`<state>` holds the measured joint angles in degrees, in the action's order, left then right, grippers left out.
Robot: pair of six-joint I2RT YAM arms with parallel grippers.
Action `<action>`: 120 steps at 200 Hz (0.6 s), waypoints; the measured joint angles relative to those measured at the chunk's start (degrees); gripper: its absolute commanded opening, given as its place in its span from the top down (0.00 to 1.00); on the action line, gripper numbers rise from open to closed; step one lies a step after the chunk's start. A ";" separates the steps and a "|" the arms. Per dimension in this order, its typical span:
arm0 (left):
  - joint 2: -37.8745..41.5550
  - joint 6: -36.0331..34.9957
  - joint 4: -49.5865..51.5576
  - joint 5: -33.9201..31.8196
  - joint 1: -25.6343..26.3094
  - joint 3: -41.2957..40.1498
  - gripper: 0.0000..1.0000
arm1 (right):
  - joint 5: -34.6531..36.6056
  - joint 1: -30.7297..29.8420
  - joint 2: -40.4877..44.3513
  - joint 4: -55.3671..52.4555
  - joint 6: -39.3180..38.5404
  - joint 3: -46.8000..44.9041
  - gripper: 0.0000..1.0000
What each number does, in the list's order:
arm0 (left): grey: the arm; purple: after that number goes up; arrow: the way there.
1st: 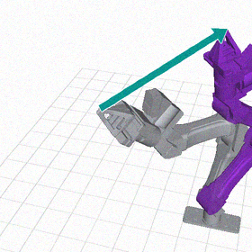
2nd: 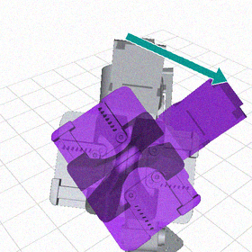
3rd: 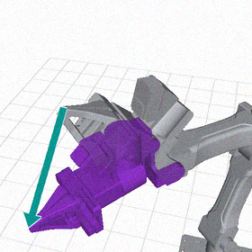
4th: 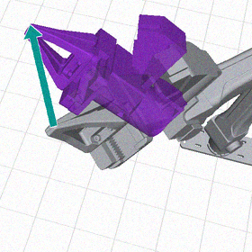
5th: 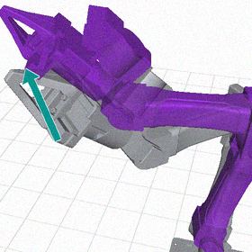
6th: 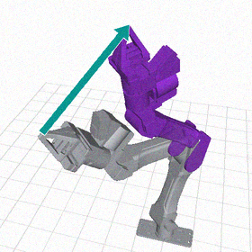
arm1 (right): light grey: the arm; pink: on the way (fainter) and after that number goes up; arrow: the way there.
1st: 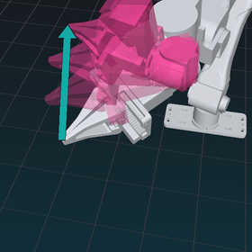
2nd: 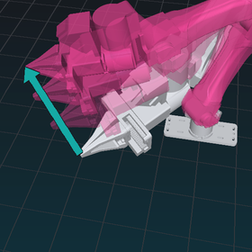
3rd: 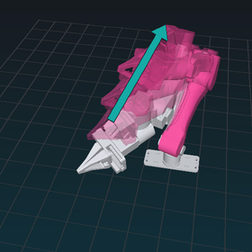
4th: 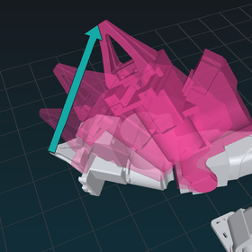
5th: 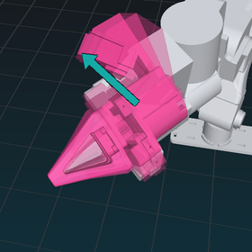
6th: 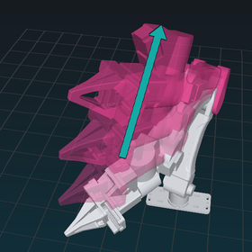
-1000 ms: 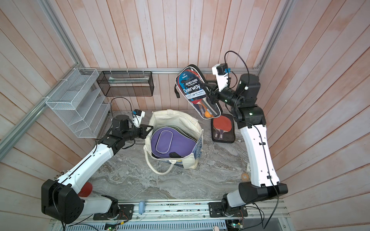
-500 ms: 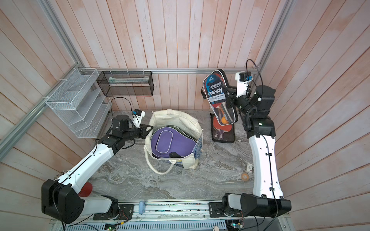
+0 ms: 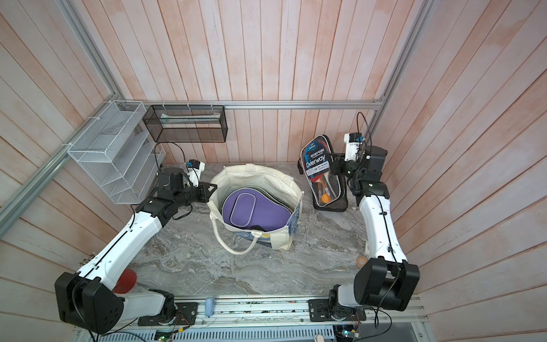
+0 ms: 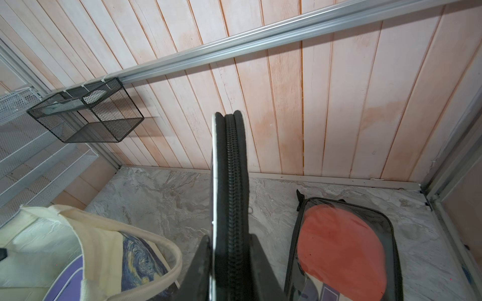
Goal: Remove the ping pong set from the canvas bag
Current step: Move the canvas bag to the center of the board.
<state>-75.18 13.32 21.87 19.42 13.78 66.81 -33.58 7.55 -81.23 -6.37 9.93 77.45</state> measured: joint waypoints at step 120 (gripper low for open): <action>4.81 -1.14 9.73 -8.96 -9.51 2.47 1.00 | -5.09 -1.57 -13.66 21.59 13.46 -7.82 1.00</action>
<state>-70.37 12.19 31.59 10.46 4.27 69.28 -38.68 5.98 -94.89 15.22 23.40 69.63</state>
